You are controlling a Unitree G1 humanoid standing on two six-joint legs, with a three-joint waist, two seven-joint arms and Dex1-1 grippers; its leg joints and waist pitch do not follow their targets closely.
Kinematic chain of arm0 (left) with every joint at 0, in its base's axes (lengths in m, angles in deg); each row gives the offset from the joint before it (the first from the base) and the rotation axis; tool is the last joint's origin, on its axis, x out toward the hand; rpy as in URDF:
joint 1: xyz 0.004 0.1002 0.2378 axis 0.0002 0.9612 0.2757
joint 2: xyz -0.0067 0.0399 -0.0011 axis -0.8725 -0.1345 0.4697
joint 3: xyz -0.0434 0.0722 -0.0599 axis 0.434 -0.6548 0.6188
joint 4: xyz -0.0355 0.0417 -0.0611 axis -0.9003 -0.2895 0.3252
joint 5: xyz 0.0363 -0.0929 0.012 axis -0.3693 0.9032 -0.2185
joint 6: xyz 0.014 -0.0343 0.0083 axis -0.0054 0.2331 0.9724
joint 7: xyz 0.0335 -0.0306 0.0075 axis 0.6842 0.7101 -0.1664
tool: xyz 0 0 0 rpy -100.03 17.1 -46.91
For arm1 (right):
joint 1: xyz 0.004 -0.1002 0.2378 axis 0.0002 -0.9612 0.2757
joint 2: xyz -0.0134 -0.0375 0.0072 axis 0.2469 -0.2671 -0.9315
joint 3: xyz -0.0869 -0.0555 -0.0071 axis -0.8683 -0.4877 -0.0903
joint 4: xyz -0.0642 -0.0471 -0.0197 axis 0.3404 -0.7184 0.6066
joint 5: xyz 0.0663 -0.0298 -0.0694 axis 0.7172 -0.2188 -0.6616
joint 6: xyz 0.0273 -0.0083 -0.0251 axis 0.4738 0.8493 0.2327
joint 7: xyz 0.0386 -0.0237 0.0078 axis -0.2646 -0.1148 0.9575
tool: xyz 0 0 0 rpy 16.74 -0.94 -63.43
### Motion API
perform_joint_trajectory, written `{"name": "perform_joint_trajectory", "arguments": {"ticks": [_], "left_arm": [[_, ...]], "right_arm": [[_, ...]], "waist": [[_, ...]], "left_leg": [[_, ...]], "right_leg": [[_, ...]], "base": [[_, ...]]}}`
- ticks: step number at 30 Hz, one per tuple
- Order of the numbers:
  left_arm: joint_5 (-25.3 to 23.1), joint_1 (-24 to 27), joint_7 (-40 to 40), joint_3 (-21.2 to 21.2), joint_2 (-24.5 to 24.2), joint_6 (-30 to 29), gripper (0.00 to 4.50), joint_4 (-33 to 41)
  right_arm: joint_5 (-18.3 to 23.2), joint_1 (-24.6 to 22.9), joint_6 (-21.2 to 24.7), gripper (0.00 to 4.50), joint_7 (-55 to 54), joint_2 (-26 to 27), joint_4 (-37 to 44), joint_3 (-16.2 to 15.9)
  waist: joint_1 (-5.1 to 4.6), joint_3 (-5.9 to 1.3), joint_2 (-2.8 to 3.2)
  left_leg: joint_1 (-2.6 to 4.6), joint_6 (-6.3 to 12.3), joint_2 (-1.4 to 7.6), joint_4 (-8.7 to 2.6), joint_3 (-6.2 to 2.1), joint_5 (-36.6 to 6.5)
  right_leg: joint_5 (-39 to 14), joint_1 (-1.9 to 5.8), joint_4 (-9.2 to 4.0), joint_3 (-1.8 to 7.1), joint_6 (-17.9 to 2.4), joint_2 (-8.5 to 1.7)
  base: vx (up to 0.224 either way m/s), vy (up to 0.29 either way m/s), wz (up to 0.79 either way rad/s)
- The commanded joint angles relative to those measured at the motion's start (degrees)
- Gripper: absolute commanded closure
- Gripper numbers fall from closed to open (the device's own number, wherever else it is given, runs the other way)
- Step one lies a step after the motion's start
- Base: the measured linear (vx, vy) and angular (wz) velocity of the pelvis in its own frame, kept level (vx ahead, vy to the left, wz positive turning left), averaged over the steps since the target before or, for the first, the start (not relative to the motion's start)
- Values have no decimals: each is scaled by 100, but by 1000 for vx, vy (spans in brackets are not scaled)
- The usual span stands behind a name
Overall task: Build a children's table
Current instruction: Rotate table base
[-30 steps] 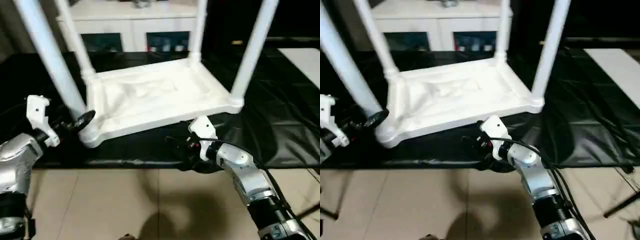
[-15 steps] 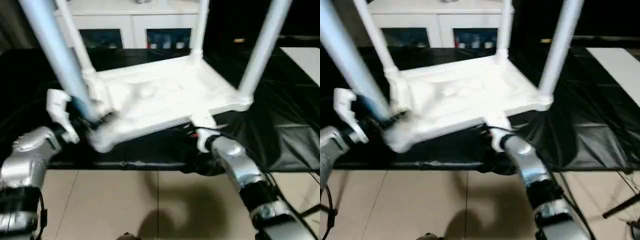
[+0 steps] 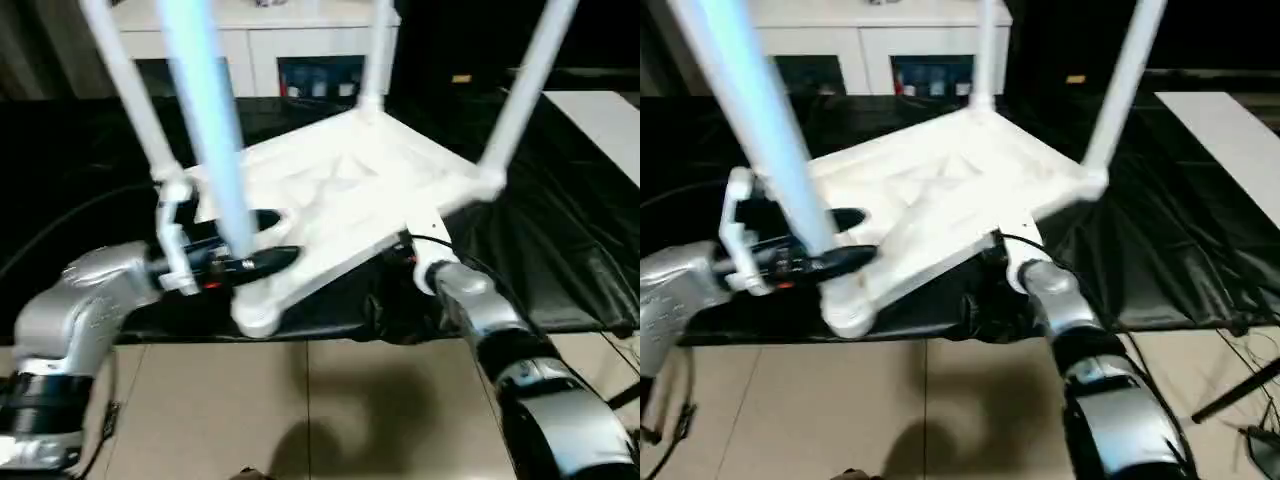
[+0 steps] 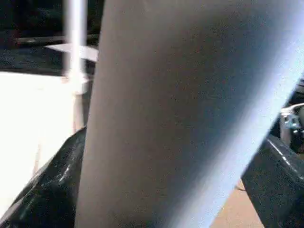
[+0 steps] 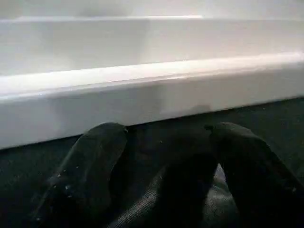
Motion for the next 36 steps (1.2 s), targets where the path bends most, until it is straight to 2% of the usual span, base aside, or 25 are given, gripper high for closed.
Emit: {"name": "perform_joint_trajectory", "arguments": {"ticks": [1, 3, 5, 6, 8, 9, 10, 13, 14, 15, 17, 18, 19, 21, 22, 23, 24, 26, 27, 28, 29, 30, 31, 32, 36], "left_arm": [[20, -227, -88, -281, 131, -4, 6, 159], [-113, -394, -53, -458, 360, 59, 6, 22], [-191, -458, -20, -518, 457, 90, 6, -47], [-522, -654, 123, -686, 719, 387, 6, -412], [-738, -805, 214, -802, 863, 599, 6, -708], [-820, -882, 276, -838, 930, 685, 6, -844], [-857, -921, 308, -853, 961, 726, 6, -908], [-1053, -1129, 392, -915, 1129, 995, 6, -1283], [-1069, -1160, 405, -910, 1151, 1017, 6, -1338], [-1131, -1224, 451, -907, 1220, 1100, 6, -1449], [-1263, -1391, 571, -880, 1431, 1328, 6, -1740], [-1297, -1454, 595, -868, 1503, 1394, 6, -1848], [-1358, -1538, 637, -855, 1582, 1525, 6, -2004], [-1509, -1737, 879, -813, 1755, 1823, 6, -2368], [-1631, -1887, 1109, -767, 1857, 2035, 6, -2667], [-1768, -2064, 1399, -709, 1947, 2287, 6, -3040], [-1833, -2148, 1532, -680, 1987, 2411, 6, -3224], [-2191, -2417, 2047, -694, 1988, 2799, 6, -3838], [-2191, -2417, 2047, -694, 1988, 2799, 6, -3838], [-2463, -2614, 2440, -672, 1976, 3125, 6, -4305], [-2526, -2660, 2538, -663, 1970, 3200, 6, -4417], [-2563, -2687, 2598, -659, 1966, 3247, 6, -4481], [-2639, -2736, 2714, -655, 1957, 3338, 6, -4603], [-2821, -2846, 3086, -667, 1956, 3535, 6, -4865], [-3006, -3051, 3655, -605, 2060, 3907, 6, -5298]], "right_arm": [[110, 266, -207, 100, 135, 307, -31, -64], [84, 408, -327, 100, 156, 486, -238, -84], [66, 459, -376, 100, 162, 551, -319, -82], [33, 537, -493, 100, 224, 703, -443, -71], [13, 567, -563, 100, 279, 788, -492, -62], [14, 568, -582, 100, 296, 812, -504, -57], [15, 570, -592, 100, 303, 823, -513, -52], [9, 518, -657, 100, 379, 836, -530, -63], [8, 525, -668, 100, 386, 837, -553, -57], [0, 509, -695, 100, 401, 834, -574, -57], [-1, 449, -768, 100, 512, 841, -579, -49], [-4, 435, -792, 100, 545, 845, -583, -48], [-12, 438, -818, 100, 563, 852, -604, -34], [-19, 448, -857, 100, 565, 864, -629, -14], [-25, 454, -880, 100, 518, 862, -639, -1], [-16, 467, -895, 100, 444, 850, -646, 31], [-12, 474, -903, 100, 406, 844, -652, 49], [-3, 508, -923, 100, 252, 762, -662, 115], [-3, 508, -923, 100, 252, 762, -662, 115], [5, 527, -959, 100, 127, 650, -664, 187], [6, 530, -974, 100, 90, 611, -661, 208], [10, 530, -982, 100, 70, 585, -657, 225], [26, 524, -995, 100, 36, 532, -648, 266], [55, 469, -1052, 100, -62, 355, -579, 356], [161, 321, -1170, 100, -204, 87, -389, 556]], "waist": [[20, -415, 6], [-16, -430, 31], [-44, -428, 13], [-61, -437, 21], [-57, -433, 48], [-68, -435, 37], [-66, -441, 28], [-63, -442, 56], [-54, -450, 100], [-64, -448, 81], [-57, -444, 83], [-45, -442, 117], [-52, -447, 104], [-47, -445, 128], [-45, -451, 112], [-41, -453, 140], [-52, -444, 121], [-45, -448, 151], [-49, -443, 135], [-43, -445, 137], [-42, -442, 144], [-5, -445, 166], [-5, -444, 150], [7, -449, 175], [29, -451, 170]], "left_leg": [[127, -25, 46, -348, 14, -792], [128, 19, 42, -330, 9, -714], [114, 71, 41, -328, 7, -666], [118, 118, 45, -319, 7, -638], [119, 163, 47, -317, -2, -658], [122, 165, 45, -318, 2, -683], [129, 170, 52, -315, -3, -707], [131, 180, 60, -314, -5, -753], [141, 180, 61, -305, -10, -744], [134, 190, 62, -311, -9, -739], [151, 199, 64, -306, -3, -813], [147, 179, 61, -310, -8, -863], [153, 179, 58, -308, -3, -934], [141, 172, 60, -313, -18, -955], [153, 173, 65, -307, -20, -989], [150, 182, 58, -308, -30, -1004], [151, 192, 54, -312, -25, -1039], [155, 187, 60, -312, -44, -1123], [156, 194, 53, -318, -40, -1147], [152, 197, 58, -317, -44, -1145], [160, 205, 49, -308, -37, -1171], [142, 234, 52, -306, -44, -1107], [136, 256, 58, -307, -39, -1083], [141, 263, 64, -298, -41, -1072], [130, 355, 49, -282, -41, -1020]], "right_leg": [[525, 262, -346, 169, -1417, -320], [668, 271, -336, 165, -1463, -330], [779, 285, -332, 164, -1492, -326], [842, 288, -336, 165, -1532, -336], [885, 298, -336, 161, -1553, -337], [877, 298, -344, 159, -1547, -331], [873, 301, -342, 161, -1551, -342], [912, 301, -339, 156, -1599, -340], [960, 298, -325, 152, -1617, -341], [989, 300, -331, 147, -1623, -334], [983, 295, -344, 153, -1656, -333], [955, 300, -345, 149, -1658, -338], [921, 300, -362, 151, -1665, -336], [925, 312, -357, 148, -1674, -344], [952, 313, -356, 152, -1683, -346], [948, 323, -363, 146, -1671, -353], [918, 314, -381, 148, -1655, -342], [813, 322, -379, 146, -1649, -358], [772, 316, -396, 145, -1638, -353], [751, 324, -390, 148, -1655, -370], [682, 315, -416, 150, -1627, -354], [641, 327, -400, 150, -1655, -388], [641, 321, -413, 152, -1653, -387], [658, 316, -405, 152, -1673, -391], [690, 332, -411, 146, -1631, -382]], "base": [[0, 0, 0], [0, 0, 0], [0, 0, 0], [0, 0, 0], [0, 0, 0], [0, 0, 0], [0, 0, 0], [0, 0, 0], [0, 0, 0], [0, 0, 0], [0, 0, 0], [0, 0, 0], [0, 0, 0], [0, 0, 0], [0, 0, 0], [0, 0, 0], [0, 0, 0], [0, 0, 0], [0, 0, 0], [0, 0, 0], [0, 0, 0], [0, 0, 0], [0, 0, 0], [0, 0, 0], [0, 0, 0]]}}
